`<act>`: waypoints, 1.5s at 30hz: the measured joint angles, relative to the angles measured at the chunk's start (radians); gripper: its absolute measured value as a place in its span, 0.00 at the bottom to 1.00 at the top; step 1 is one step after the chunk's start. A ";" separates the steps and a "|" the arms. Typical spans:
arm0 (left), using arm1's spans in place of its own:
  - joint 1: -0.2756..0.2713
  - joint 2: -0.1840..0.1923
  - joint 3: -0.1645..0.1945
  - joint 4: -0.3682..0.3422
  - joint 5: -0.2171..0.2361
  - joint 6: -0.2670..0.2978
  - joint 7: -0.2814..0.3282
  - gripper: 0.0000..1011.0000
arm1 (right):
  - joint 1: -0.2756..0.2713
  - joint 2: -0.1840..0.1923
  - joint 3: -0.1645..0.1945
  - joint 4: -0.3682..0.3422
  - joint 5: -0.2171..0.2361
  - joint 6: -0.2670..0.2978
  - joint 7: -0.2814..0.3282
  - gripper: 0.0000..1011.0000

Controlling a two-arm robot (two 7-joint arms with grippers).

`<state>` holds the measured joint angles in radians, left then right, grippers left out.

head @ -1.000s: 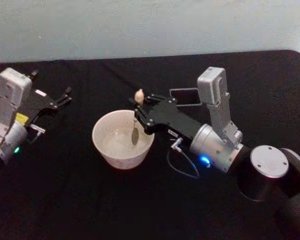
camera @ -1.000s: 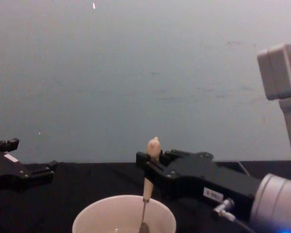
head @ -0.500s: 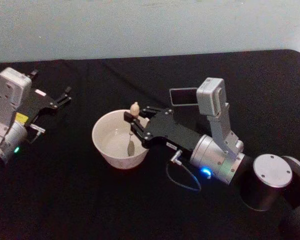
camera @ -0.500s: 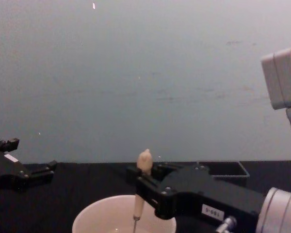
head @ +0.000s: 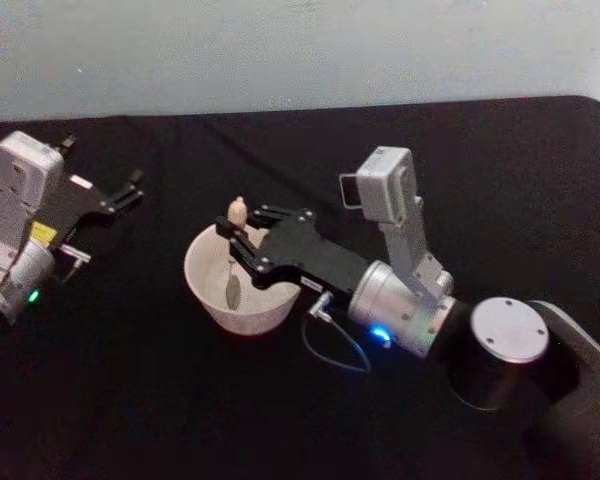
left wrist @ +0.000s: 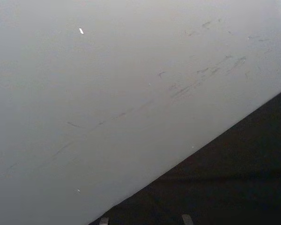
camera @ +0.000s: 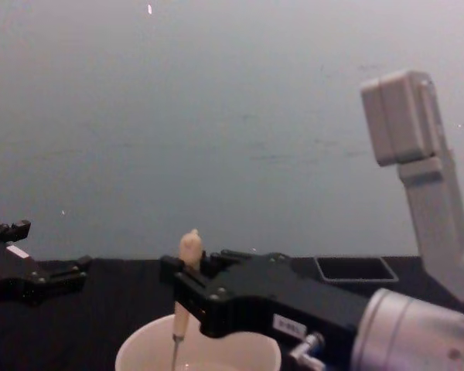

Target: Pick up the stirring spoon with one hand, stir inside the cup, then place it back in its original position.

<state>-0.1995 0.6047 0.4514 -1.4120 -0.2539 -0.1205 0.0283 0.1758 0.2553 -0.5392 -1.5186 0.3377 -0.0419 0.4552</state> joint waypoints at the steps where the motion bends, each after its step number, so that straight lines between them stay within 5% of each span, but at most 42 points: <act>1: 0.000 0.000 0.000 0.000 0.000 0.000 0.000 0.99 | 0.007 -0.008 -0.002 0.008 -0.003 -0.004 -0.005 0.20; 13: 0.000 0.000 0.000 0.000 0.000 0.000 0.000 0.99 | 0.053 -0.059 -0.002 0.080 -0.042 -0.037 -0.039 0.20; 26: 0.000 0.000 0.000 0.000 0.000 0.000 0.000 0.99 | 0.061 -0.066 0.035 0.102 -0.050 -0.038 -0.057 0.20; 38: 0.000 0.000 0.000 0.000 0.000 0.000 0.000 0.99 | 0.050 -0.063 0.048 0.082 -0.050 -0.030 -0.056 0.20; 45: 0.000 0.000 0.000 0.000 0.000 0.000 0.000 0.99 | 0.033 -0.039 0.076 -0.011 -0.042 0.004 -0.072 0.20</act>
<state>-0.1995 0.6047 0.4514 -1.4120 -0.2539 -0.1205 0.0283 0.2085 0.2166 -0.4628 -1.5293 0.2957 -0.0380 0.3828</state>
